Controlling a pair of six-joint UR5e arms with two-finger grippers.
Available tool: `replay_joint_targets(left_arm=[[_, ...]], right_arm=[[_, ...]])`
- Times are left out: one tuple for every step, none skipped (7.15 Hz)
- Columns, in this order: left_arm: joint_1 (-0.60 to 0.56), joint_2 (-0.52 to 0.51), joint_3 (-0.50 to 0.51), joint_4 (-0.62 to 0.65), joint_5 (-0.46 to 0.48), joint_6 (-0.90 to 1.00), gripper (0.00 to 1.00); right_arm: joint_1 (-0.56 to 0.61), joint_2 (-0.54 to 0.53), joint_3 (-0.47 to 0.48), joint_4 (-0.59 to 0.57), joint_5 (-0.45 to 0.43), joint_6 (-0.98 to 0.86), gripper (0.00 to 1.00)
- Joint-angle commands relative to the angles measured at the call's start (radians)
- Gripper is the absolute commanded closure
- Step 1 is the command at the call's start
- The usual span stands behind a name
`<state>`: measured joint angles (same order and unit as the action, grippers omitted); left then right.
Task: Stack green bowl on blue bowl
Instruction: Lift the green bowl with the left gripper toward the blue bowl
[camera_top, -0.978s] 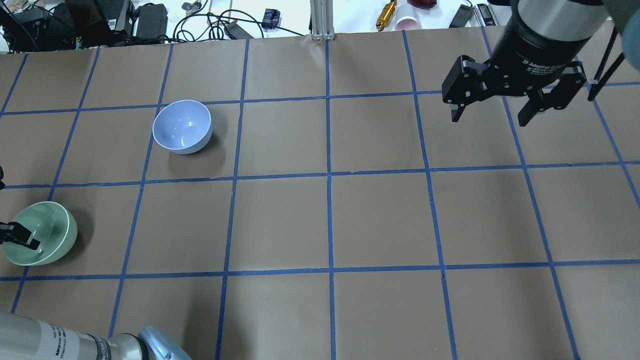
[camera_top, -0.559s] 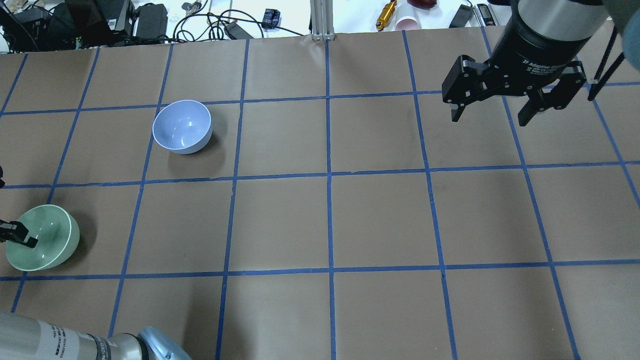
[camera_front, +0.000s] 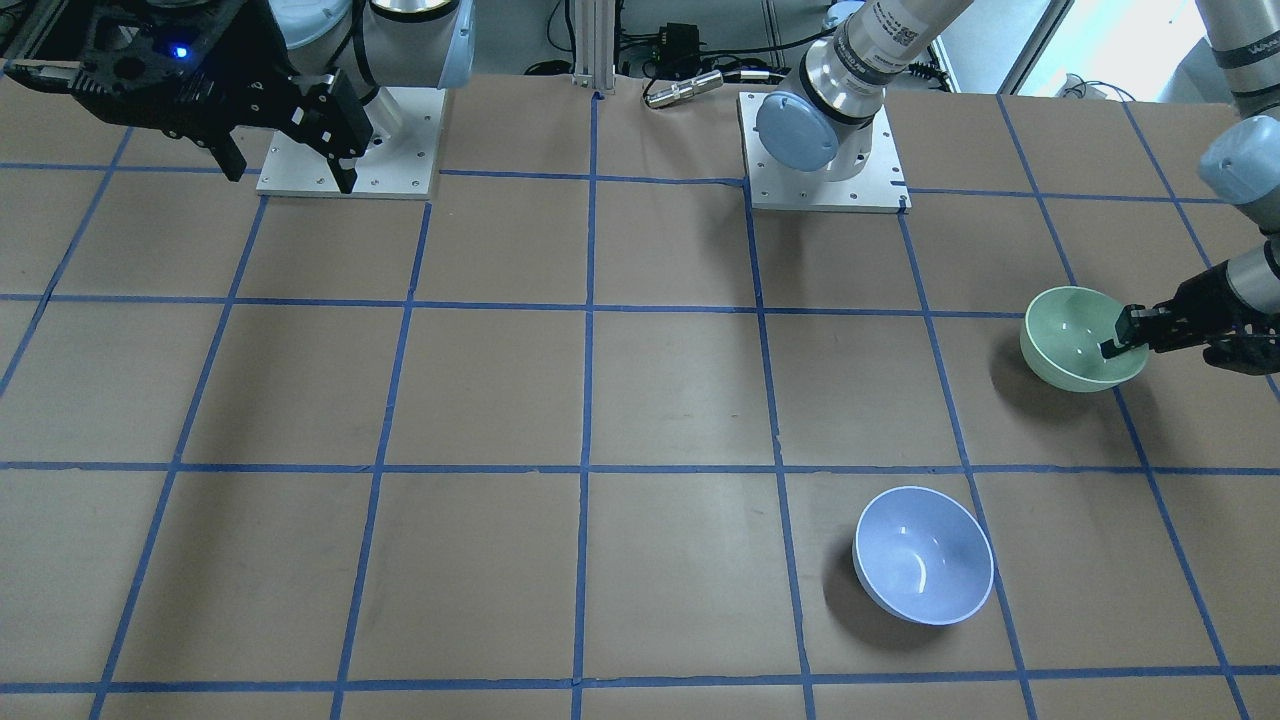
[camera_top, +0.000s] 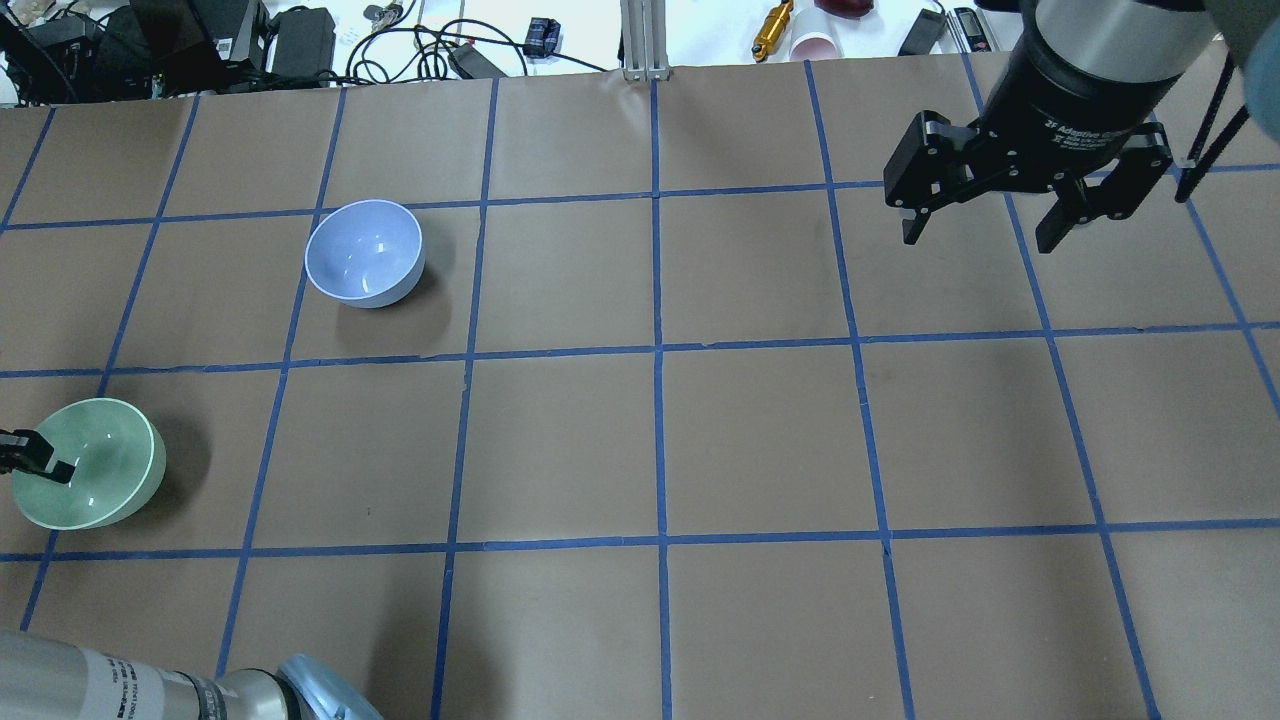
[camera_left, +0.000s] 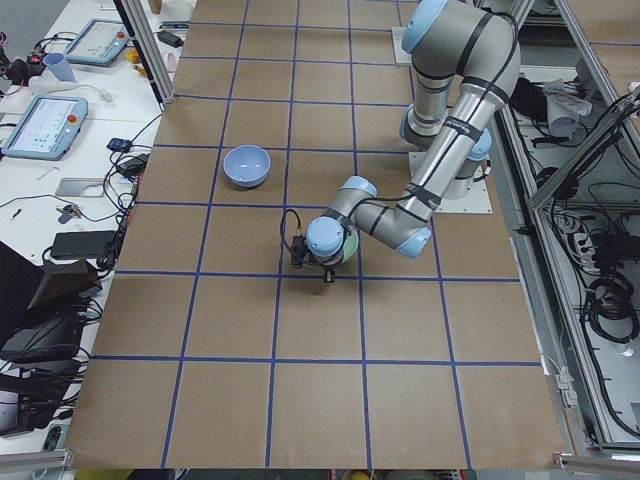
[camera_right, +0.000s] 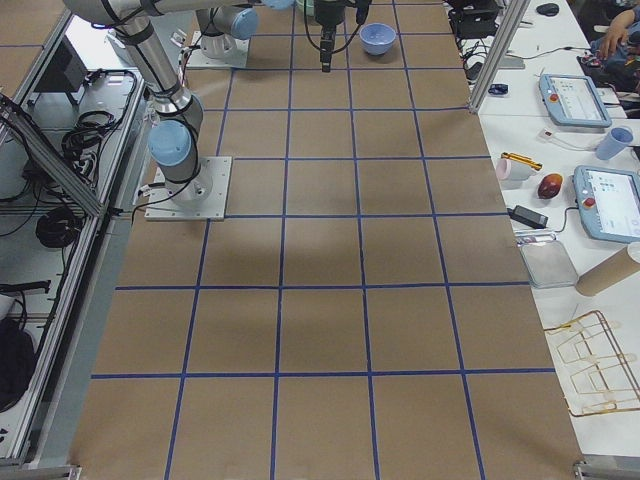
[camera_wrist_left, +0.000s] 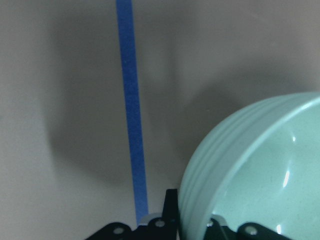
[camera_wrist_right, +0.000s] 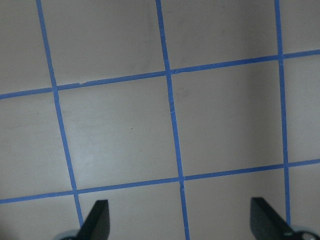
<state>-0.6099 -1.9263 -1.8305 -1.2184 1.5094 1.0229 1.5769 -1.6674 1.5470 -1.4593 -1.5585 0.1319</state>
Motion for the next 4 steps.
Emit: replay_joint_targets(left_arm=[[-0.007, 0.018, 0.097, -0.169, -0.049, -0.021, 1.0], [-0.017, 0.03, 0.129, -0.194, -0.058, -0.032, 1.0], [-0.028, 0.05, 0.154, -0.217, -0.146, -0.033, 1.0], [-0.059, 0.052, 0.169, -0.222, -0.193, -0.046, 1.0]], right_arm=[[0.0, 0.0, -0.001, 0.0, 0.0, 0.0, 0.0], [0.0, 0.0, 0.001, -0.001, 0.0, 0.0, 0.0], [-0.001, 0.0, -0.001, -0.001, 0.0, 0.0, 0.0], [0.0, 0.0, 0.001, 0.0, 0.0, 0.0, 0.0]])
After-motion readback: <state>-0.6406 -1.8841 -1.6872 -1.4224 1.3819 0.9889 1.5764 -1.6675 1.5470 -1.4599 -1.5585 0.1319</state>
